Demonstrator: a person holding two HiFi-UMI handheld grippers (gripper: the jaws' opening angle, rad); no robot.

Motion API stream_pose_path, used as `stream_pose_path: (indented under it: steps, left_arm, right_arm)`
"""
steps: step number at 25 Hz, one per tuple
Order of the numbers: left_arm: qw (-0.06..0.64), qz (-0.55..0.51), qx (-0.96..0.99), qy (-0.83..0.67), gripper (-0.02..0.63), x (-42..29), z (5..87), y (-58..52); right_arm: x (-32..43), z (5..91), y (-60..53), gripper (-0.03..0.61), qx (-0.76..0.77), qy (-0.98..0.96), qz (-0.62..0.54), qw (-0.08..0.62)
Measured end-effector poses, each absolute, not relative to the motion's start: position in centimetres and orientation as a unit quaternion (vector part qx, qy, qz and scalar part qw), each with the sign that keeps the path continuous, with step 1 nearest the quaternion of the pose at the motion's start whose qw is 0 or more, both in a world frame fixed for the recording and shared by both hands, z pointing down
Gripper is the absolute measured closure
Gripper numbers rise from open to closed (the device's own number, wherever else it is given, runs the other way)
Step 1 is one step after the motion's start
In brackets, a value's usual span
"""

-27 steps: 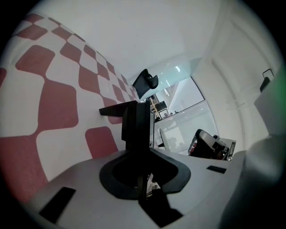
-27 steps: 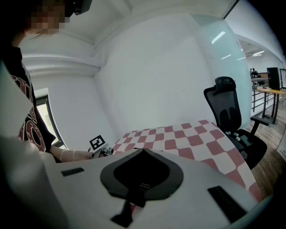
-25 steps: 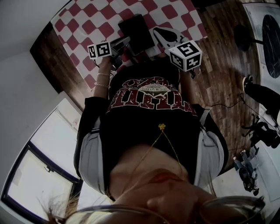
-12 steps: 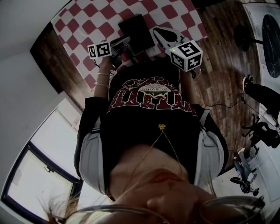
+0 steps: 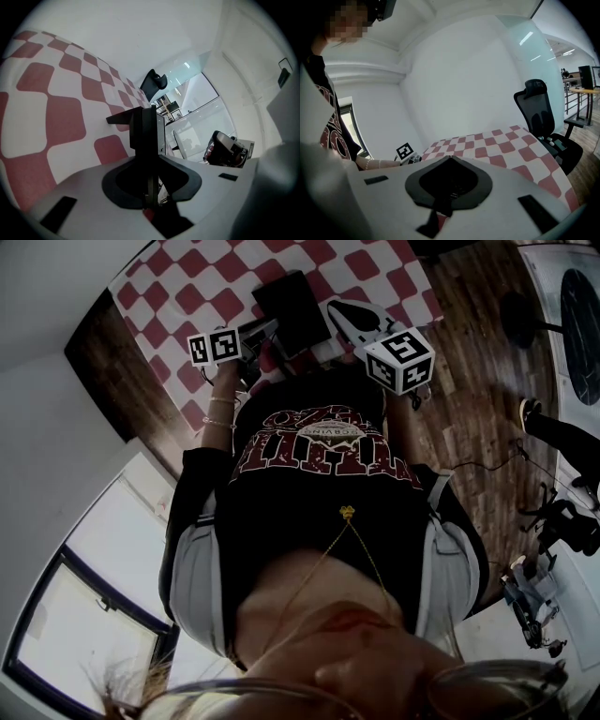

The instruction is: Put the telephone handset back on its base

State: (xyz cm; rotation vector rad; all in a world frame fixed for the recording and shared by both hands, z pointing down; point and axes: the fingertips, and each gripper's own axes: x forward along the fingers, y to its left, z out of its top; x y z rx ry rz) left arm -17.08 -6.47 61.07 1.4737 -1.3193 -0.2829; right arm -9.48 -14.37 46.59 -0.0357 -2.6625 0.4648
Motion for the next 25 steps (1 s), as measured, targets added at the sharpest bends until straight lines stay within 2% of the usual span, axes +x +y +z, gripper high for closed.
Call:
stream_pose_path:
  steps: [10, 25]
  left_arm:
    - [0.536, -0.127, 0.624, -0.554, 0.537, -17.43, 60.45, -6.13]
    - [0.506, -0.191, 0.654, -0.529, 0.541, -17.48, 60.41, -6.07]
  right_arm:
    - [-9.32, 46.69, -14.69, 0.558, -0.011, -0.961, 0.176, 0.213]
    - [-9.81, 46.49, -14.43, 0.558, -0.02, -0.961, 0.173, 0.215]
